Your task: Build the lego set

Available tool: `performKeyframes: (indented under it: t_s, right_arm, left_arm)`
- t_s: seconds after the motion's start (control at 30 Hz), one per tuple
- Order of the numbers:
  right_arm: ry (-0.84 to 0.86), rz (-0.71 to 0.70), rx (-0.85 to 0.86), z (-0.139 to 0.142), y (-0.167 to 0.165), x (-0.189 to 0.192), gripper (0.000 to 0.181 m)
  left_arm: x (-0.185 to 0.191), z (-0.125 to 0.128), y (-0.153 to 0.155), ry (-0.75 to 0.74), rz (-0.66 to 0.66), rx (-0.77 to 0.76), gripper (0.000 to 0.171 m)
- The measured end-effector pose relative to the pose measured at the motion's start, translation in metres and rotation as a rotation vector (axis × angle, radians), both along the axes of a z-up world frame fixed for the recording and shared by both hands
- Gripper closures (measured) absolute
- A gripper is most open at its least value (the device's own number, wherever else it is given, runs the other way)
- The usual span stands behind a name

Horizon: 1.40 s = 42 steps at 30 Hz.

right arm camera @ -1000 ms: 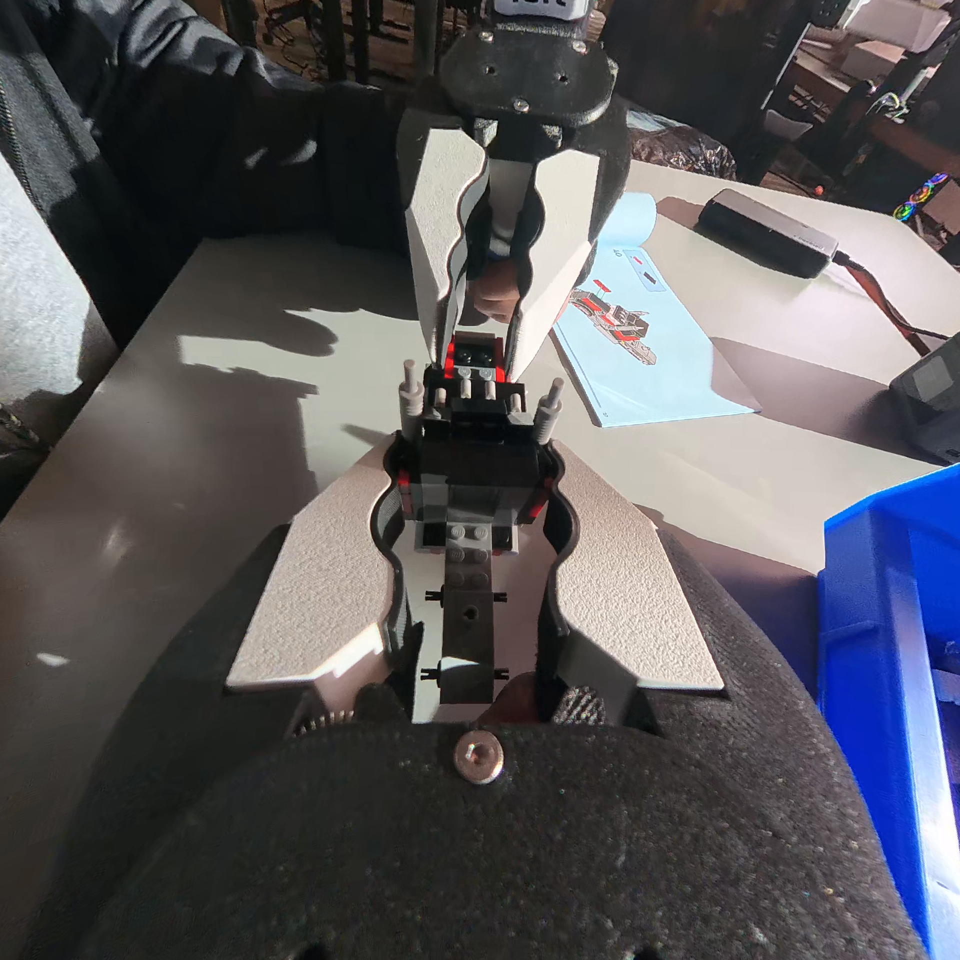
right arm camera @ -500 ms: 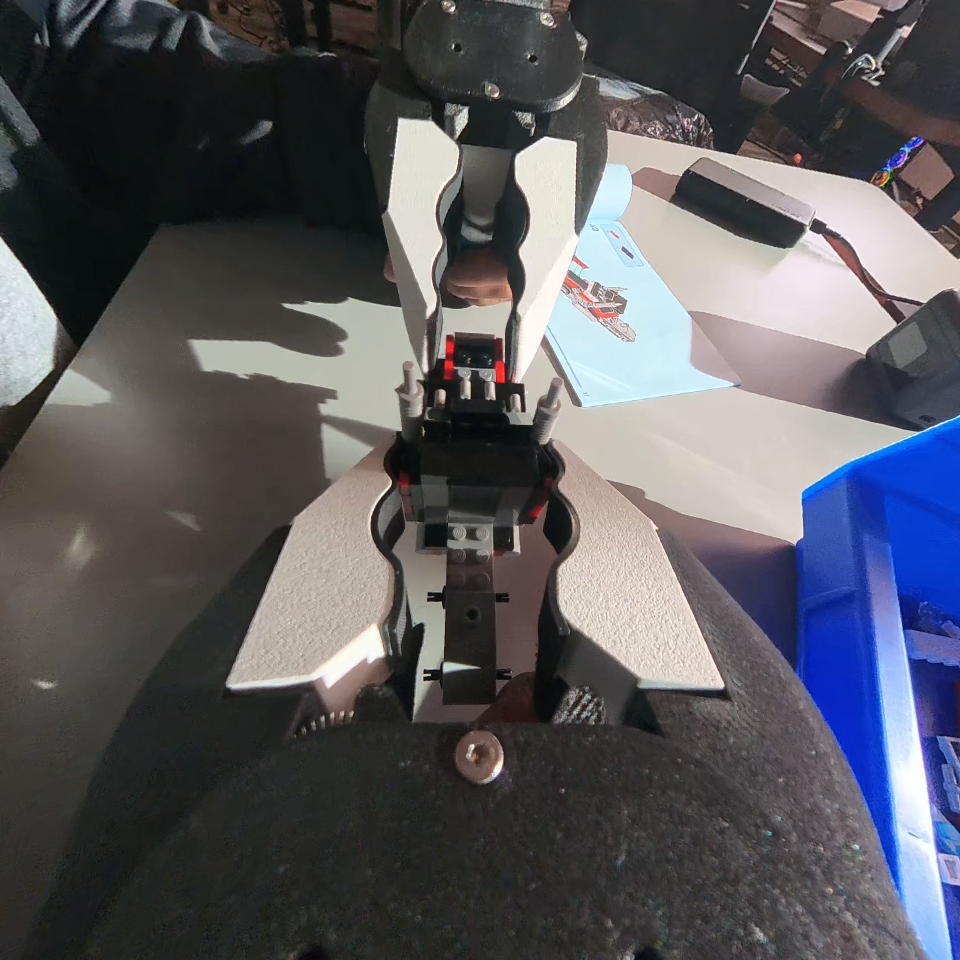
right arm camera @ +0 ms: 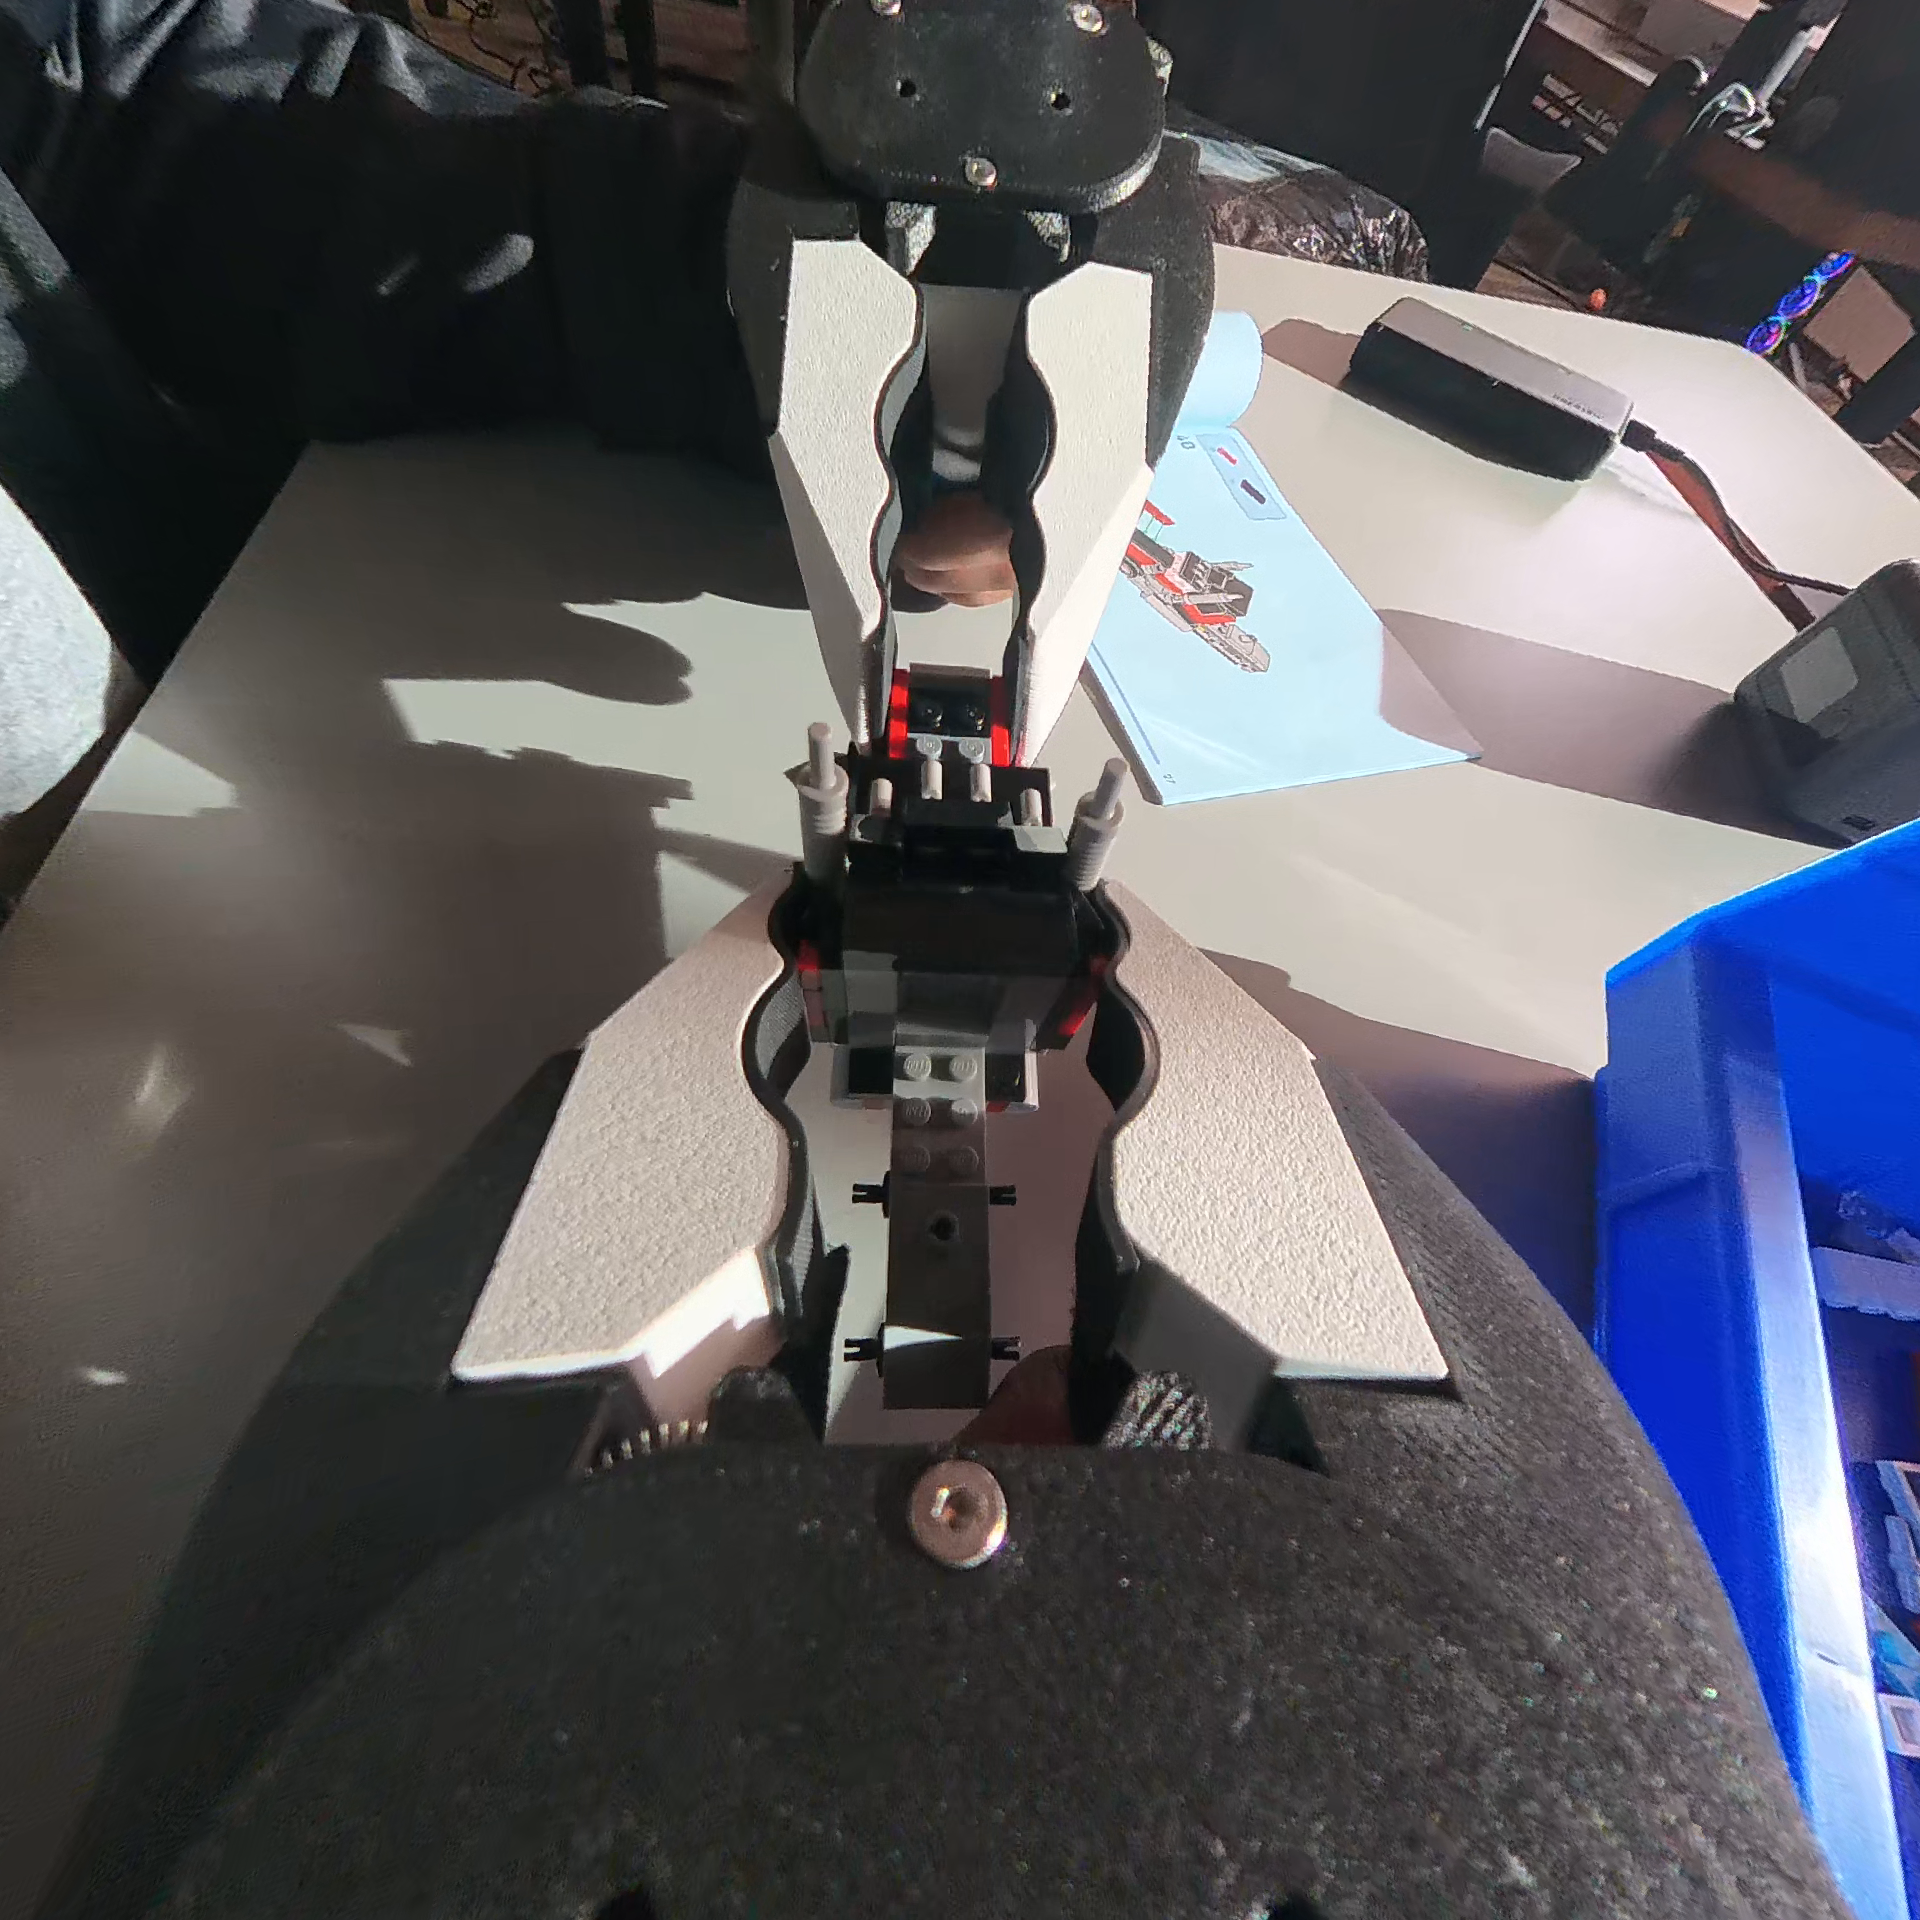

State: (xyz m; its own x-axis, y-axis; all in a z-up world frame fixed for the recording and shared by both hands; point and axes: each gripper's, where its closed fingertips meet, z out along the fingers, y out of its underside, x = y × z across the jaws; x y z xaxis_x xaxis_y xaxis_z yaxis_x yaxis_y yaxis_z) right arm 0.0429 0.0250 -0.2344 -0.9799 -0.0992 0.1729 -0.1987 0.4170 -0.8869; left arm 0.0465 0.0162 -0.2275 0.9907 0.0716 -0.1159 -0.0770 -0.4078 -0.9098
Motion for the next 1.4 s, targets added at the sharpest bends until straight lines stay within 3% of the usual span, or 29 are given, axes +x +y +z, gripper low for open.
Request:
performKeyframes:
  t_s: [0.17, 0.23, 0.3, 0.43, 0.67, 0.97, 1.2, 1.4]
  right_arm:
    - [0.016, -0.021, 0.014, -0.001, 0.002, -0.006, 0.126]
    - [0.034, -0.040, 0.038, -0.005, 0.005, -0.011, 0.126]
    - [0.031, -0.062, 0.049, -0.005, 0.008, -0.016, 0.126]
    - [0.013, -0.076, 0.066, -0.007, 0.009, -0.017, 0.126]
    - [0.029, -0.091, 0.105, -0.014, 0.008, -0.018, 0.126]
    - [0.039, -0.111, 0.121, -0.017, 0.007, -0.019, 0.126]
    - [0.050, -0.116, 0.127, -0.018, 0.007, -0.020, 0.126]
    - [0.055, -0.118, 0.130, -0.018, 0.007, -0.020, 0.126]
  left_arm:
    - [-0.004, -0.003, -0.001, -0.026, 0.036, -0.019, 0.144]
    - [-0.005, -0.010, -0.009, -0.046, 0.052, -0.070, 0.126]
    - [-0.004, -0.020, -0.021, -0.073, 0.068, -0.142, 0.126]
    - [0.013, -0.035, -0.033, -0.130, 0.031, -0.236, 0.138]
    - [0.020, -0.054, -0.039, -0.084, 0.043, -0.361, 0.147]
    - [0.022, -0.052, -0.034, -0.022, 0.064, -0.375, 0.142]
    - [0.009, -0.049, -0.035, 0.065, 0.136, -0.366, 0.164]
    - [0.004, -0.041, -0.038, 0.011, 0.188, -0.319, 0.134]
